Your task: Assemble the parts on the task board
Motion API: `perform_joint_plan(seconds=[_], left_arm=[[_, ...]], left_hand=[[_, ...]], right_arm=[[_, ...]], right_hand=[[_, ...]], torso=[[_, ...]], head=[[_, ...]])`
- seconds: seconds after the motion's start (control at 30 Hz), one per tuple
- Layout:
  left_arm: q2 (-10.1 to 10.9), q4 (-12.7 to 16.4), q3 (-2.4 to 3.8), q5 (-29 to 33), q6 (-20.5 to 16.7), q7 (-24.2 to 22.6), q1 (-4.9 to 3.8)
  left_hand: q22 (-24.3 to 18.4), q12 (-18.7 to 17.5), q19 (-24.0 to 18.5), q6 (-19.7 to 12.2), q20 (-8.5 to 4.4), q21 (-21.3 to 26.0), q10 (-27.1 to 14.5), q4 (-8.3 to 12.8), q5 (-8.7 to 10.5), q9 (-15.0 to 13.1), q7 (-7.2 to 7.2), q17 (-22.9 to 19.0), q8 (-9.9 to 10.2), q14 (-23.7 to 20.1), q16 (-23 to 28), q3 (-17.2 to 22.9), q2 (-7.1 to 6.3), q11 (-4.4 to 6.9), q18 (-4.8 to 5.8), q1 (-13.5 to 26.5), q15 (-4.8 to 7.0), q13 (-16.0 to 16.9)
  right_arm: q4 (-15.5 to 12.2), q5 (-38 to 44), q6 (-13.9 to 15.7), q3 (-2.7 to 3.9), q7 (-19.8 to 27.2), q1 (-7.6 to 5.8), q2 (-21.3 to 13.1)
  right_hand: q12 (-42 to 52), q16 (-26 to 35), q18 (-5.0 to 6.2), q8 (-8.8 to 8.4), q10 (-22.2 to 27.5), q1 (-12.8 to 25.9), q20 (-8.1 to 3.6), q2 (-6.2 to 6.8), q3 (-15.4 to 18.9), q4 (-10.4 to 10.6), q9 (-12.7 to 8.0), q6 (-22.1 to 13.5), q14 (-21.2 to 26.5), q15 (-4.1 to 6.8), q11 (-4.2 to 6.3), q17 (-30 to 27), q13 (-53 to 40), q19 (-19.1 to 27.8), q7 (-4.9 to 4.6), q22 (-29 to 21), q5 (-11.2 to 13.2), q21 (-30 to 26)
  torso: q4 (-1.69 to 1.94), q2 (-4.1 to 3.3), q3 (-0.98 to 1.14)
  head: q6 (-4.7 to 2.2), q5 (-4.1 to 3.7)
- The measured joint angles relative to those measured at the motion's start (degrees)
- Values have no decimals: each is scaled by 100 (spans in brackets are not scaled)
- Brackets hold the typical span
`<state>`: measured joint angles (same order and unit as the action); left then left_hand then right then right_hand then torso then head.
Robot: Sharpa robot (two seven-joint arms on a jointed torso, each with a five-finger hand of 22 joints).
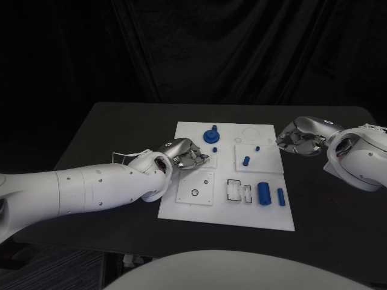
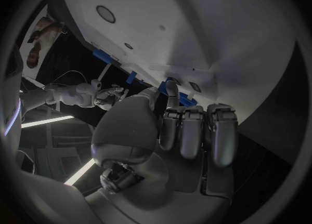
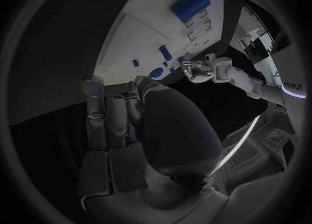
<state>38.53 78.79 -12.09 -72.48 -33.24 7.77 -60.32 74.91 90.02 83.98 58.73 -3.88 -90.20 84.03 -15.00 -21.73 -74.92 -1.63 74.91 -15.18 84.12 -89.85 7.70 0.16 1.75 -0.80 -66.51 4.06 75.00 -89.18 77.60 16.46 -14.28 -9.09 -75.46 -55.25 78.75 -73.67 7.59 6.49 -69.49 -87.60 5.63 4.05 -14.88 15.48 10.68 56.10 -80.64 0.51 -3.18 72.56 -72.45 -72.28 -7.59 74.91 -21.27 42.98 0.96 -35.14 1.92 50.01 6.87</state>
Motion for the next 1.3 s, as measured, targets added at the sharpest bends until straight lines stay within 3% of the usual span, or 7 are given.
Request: perform_joint_plan(seconds=[0.13, 0.3, 0.6, 0.83, 1.0, 1.3], left_arm=[[-1, 5, 0, 0, 0, 2, 0], [-1, 9, 6, 0, -4, 3, 0], [-6, 29, 7, 0, -8, 3, -1], [1, 37, 4, 0, -5, 5, -1], [26, 61, 3, 0, -2, 14, 0], [63, 78, 2, 0, 0, 40, 0]], left_hand=[[0, 0, 4, -20, -40, 0, -6, 65, -633, 0, 18, 0, 0, -18, 0, 189, -83, 27, 1, -164, 24, 0], [0, 0, -1, -30, -44, 0, 3, 91, -998, 0, 7, 0, 0, -18, 0, 384, -156, 36, 1, -237, 24, 0], [0, 0, -1, -16, -44, 0, 3, 61, -998, 1, 22, 0, 12, -18, 0, 481, -171, 35, 1, -252, 24, 0], [0, 0, -1, -13, -44, 0, 3, 101, -1330, 1, 15, 0, 26, -18, 0, 738, -282, 35, 1, -308, 24, 0], [0, 0, -1, 17, -44, 0, 3, 111, -1467, 1, 25, 0, 33, -17, 0, 855, -320, 35, 1, -317, 24, 0], [0, 0, -1, 3, -44, 0, 3, 126, -1533, -3, 41, 0, 33, -18, 0, 904, -348, 35, 1, -329, 24, 0]], right_arm=[[-3, -1, -4, 0, -3, 0, -3], [-7, -2, -7, 0, -7, 0, -6], [-13, -4, -12, 0, -15, 0, -14], [-16, -7, -18, 0, -20, 0, -19], [-16, -15, -23, 0, -23, 0, -19], [-15, -34, -30, 0, -27, 0, -15]], right_hand=[[0, 0, 1, 0, 0, 0, 1, 0, 0, 0, 0, 0, 0, 0, 0, -12, 6, 41, 0, 0, 0, 0], [0, 0, 0, 0, 0, 0, 1, 0, 0, 0, 0, 0, 0, 0, 0, -12, 6, 41, 0, 0, 0, 0], [0, 0, 0, 0, 0, 0, 1, 0, 0, 0, 0, 0, 0, 0, 0, -11, 6, 41, 0, 0, 0, 0], [0, 0, 0, 0, 0, 0, 1, 0, -16, 16, 0, 0, 0, 0, 0, -11, 5, 41, 0, 0, 0, -24], [0, -1, 0, 0, 0, 0, 0, 0, -16, 16, 0, 0, 0, 0, 0, -11, 5, 41, 0, -1, 0, -24], [0, -1, 0, 0, 0, 0, 1, 0, -16, 16, 0, 0, 0, 0, 0, -10, 5, 41, 0, -1, 0, -24]], torso=[[2, 0, 0], [5, -1, -2], [7, -4, -2], [2, -4, -2], [2, -4, -1], [2, -1, -1]], head=[[0, 5], [0, -8], [0, -7], [0, -4], [0, -10], [0, -5]])
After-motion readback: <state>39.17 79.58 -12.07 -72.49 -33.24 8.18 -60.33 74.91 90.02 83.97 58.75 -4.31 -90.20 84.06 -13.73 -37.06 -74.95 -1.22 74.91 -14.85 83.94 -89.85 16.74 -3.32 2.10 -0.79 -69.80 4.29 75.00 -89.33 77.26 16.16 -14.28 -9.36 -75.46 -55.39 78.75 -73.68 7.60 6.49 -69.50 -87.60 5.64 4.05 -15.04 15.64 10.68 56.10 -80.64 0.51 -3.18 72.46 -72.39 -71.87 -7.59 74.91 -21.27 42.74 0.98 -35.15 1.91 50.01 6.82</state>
